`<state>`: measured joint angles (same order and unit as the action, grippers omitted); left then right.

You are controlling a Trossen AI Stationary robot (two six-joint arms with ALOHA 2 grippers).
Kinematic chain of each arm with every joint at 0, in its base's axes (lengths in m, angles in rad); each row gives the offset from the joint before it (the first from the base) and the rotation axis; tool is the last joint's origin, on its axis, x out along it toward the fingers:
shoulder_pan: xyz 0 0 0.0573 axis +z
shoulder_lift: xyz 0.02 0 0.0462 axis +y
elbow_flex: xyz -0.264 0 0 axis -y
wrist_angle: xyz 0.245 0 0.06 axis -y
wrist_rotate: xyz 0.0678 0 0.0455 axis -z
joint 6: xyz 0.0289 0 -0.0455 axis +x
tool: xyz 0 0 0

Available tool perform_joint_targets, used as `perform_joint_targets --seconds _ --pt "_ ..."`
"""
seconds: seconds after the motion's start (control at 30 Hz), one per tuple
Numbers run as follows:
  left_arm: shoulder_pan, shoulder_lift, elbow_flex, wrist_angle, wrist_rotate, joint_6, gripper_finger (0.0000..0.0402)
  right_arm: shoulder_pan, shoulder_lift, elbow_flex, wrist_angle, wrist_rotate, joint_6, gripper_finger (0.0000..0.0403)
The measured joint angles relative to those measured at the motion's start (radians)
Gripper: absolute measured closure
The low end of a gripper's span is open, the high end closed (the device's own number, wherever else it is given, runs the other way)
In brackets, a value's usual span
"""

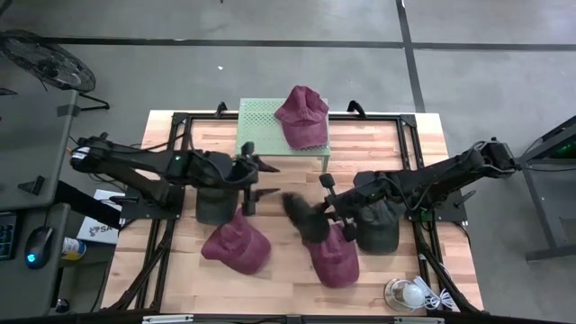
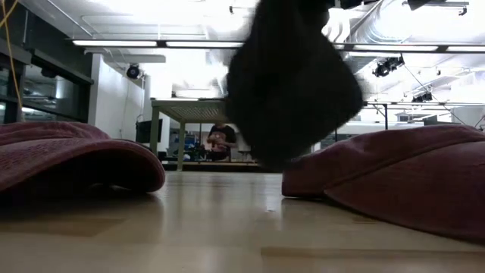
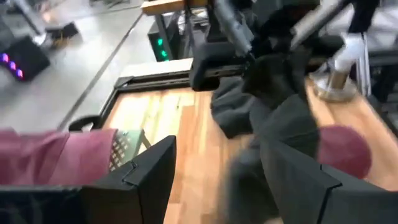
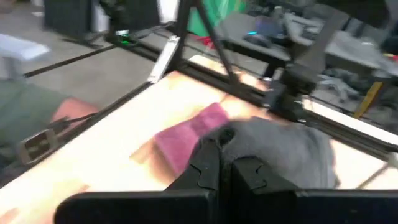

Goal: Pick & Place hat
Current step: Put the top left black cap on the left side of the shelf

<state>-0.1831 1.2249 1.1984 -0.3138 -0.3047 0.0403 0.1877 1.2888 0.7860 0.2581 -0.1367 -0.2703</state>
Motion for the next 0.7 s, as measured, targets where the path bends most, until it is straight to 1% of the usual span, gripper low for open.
perform_joint_targets --seconds 0.17,0.27,0.33,0.43,0.53,0.7 --pt "-0.015 -0.010 0.000 -0.016 -0.002 -0.177 0.0173 0.020 0.000 0.000 0.061 0.125 -0.007 0.0402" --pt "-0.043 0.016 0.000 -0.015 -0.057 -0.227 0.0173 0.047 0.000 0.000 0.090 0.227 -0.058 0.0403" --pt "-0.068 0.035 -0.002 -0.022 -0.104 -0.248 0.0173 0.068 0.000 0.000 0.102 0.275 -0.097 0.0403" --pt "-0.087 0.063 0.000 -0.015 -0.151 -0.303 0.0173 0.094 0.000 0.000 0.102 0.286 -0.141 0.0403" --pt "-0.093 0.108 0.000 -0.013 -0.155 -0.377 0.0173 0.116 0.000 0.000 0.078 0.277 -0.180 0.0403" --pt "-0.092 0.187 -0.001 -0.025 -0.152 -0.455 0.0171 0.145 0.000 0.000 0.033 0.313 -0.240 0.0403"
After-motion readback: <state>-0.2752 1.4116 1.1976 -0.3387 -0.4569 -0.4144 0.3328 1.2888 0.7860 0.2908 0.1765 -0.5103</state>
